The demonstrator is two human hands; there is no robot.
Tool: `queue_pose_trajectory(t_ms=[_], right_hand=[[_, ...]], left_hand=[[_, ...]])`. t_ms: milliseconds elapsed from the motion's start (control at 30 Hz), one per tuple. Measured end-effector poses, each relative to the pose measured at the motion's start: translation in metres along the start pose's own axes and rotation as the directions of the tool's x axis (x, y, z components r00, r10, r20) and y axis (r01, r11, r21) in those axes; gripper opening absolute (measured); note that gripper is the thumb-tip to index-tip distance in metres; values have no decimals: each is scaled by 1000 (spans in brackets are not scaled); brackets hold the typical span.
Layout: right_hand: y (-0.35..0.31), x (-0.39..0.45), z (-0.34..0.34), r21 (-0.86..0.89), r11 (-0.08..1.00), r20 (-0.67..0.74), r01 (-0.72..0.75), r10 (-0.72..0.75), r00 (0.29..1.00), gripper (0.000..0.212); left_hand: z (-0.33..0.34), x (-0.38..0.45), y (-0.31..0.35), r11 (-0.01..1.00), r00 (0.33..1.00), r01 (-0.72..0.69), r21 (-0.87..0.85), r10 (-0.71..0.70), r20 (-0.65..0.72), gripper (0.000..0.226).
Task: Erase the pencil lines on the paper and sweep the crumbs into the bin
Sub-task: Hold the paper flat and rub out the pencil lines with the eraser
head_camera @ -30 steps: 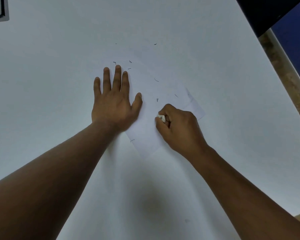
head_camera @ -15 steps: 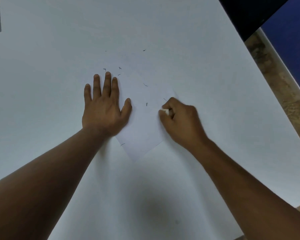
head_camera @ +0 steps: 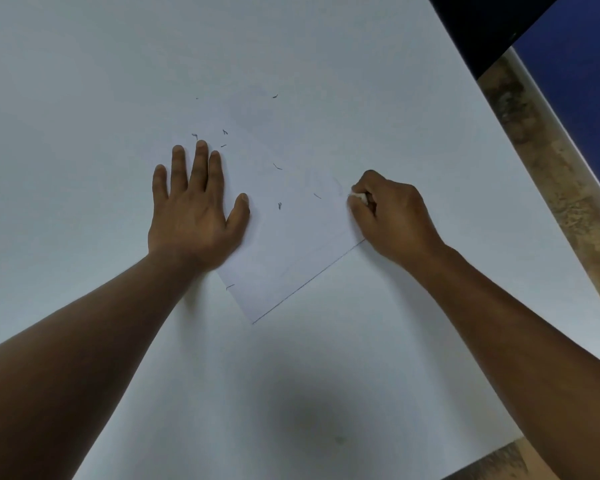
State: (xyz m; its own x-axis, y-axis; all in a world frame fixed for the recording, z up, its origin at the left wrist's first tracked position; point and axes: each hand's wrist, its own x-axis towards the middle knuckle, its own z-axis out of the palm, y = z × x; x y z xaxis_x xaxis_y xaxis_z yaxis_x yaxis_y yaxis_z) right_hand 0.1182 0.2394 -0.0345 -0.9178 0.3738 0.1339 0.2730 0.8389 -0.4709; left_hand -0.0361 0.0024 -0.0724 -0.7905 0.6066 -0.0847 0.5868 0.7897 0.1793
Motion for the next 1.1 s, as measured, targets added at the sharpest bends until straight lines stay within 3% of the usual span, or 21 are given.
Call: queue_pose_trajectory(t_ms=[133,300,567,700,800,867,933,1000,1100], right_hand=[[-21,-7,6,66,990,-3,126,-126,992,8],[-47,-20,26,27,922,144,386,-386,911,8],[7,0,-6,-129,970,78,205,-197,977,12],[-15,-2,0,-13,959,66,285,-283,957,11],[-42,-13,15,-14,913,186,408,-399,898,4],[-46,-16,19,-34,890,248,456,-434,866,17],[-34,-8,13,-65,882,272,467,-434,859,31],[-15,8,1,-108,875,285,473,-428,857,26],[6,9,-12,-128,920,262,371,-329,907,12]], left_hand=[[0,0,0,1000,1000,-2,2,2,-9,85],[0,0,0,1000,1000,-1,13,1,-7,86],[0,0,-1,1000,1000,-3,18,3,0,86],[0,0,0,1000,1000,3,15,-3,-1,86],[-1,0,-1,1000,1000,3,15,-3,0,87],[-2,0,-1,1000,1000,-1,17,1,-2,87],[-2,1,0,1000,1000,-7,18,7,-5,87],[-3,3,-1,1000,1000,26,8,-26,-7,86],[-2,0,-1,1000,1000,11,8,-11,-1,87]])
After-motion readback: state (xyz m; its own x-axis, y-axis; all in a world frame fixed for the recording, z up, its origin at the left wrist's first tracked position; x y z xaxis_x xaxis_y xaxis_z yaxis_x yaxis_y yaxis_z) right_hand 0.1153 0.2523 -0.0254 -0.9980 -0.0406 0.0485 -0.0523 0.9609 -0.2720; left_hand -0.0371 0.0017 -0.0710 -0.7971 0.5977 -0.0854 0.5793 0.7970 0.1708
